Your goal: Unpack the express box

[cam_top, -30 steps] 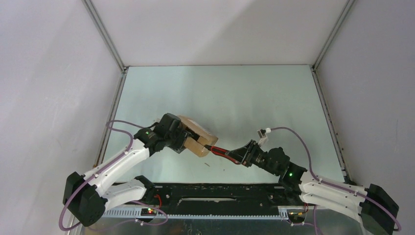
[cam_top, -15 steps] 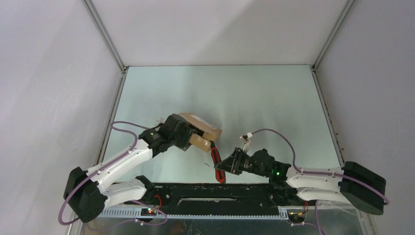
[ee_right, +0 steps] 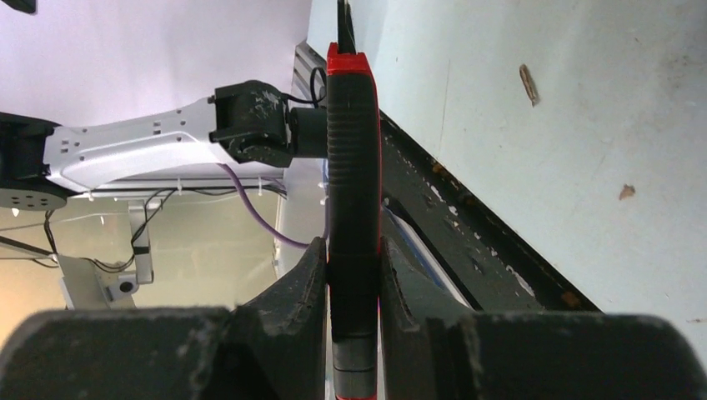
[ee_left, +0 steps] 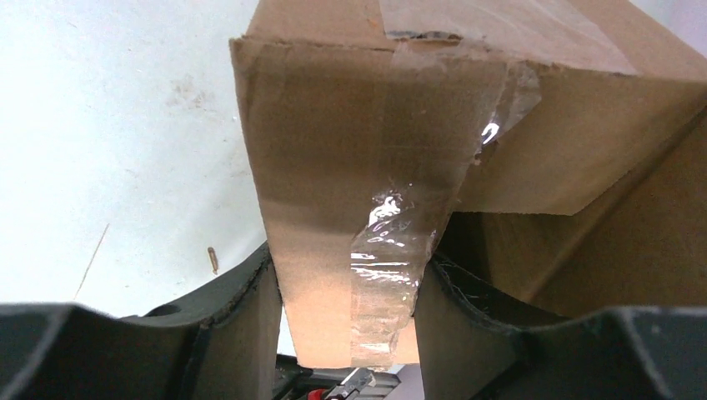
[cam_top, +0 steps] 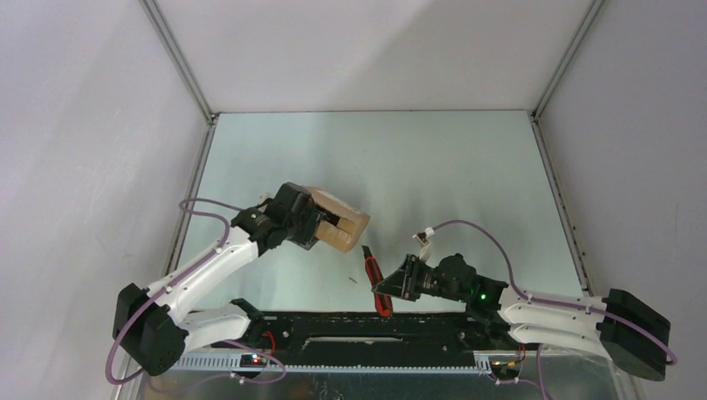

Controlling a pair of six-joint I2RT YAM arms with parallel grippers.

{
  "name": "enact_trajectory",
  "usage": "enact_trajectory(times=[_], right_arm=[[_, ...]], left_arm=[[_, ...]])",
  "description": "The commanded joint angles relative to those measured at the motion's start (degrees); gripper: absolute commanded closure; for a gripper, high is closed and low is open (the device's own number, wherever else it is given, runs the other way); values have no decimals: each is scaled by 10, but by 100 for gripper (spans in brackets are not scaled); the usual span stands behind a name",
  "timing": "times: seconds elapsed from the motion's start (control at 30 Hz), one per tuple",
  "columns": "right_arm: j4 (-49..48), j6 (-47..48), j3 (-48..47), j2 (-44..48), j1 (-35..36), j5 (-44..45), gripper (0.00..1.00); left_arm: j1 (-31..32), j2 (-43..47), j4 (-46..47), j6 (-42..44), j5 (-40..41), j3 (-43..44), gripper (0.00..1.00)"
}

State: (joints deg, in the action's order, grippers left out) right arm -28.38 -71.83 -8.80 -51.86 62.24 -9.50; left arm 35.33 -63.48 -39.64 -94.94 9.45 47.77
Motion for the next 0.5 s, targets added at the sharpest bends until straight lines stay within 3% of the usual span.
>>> enact_trajectory(times=[0.0, 0.1, 0.13, 0.2, 0.33, 0.47], right_arm=[[64, 33, -7, 44, -13, -41, 100], [88, 42, -13, 65, -29, -57, 100], [100, 52, -22, 71, -33, -61, 100], [143, 81, -51, 83, -33, -61, 100], [240, 157, -115, 93, -25, -40, 100], [279, 202, -152, 77, -25, -42, 100]], left_arm=[[-7, -8, -43, 35, 12, 59, 100], [-7, -11, -42, 45, 5, 63, 99], [-7, -21, -48, 54, 0, 70, 92], [-7, -42, -84, 82, -5, 98, 67], [-7, -60, -133, 150, -5, 145, 29], [-7, -71, -167, 208, -8, 187, 1]])
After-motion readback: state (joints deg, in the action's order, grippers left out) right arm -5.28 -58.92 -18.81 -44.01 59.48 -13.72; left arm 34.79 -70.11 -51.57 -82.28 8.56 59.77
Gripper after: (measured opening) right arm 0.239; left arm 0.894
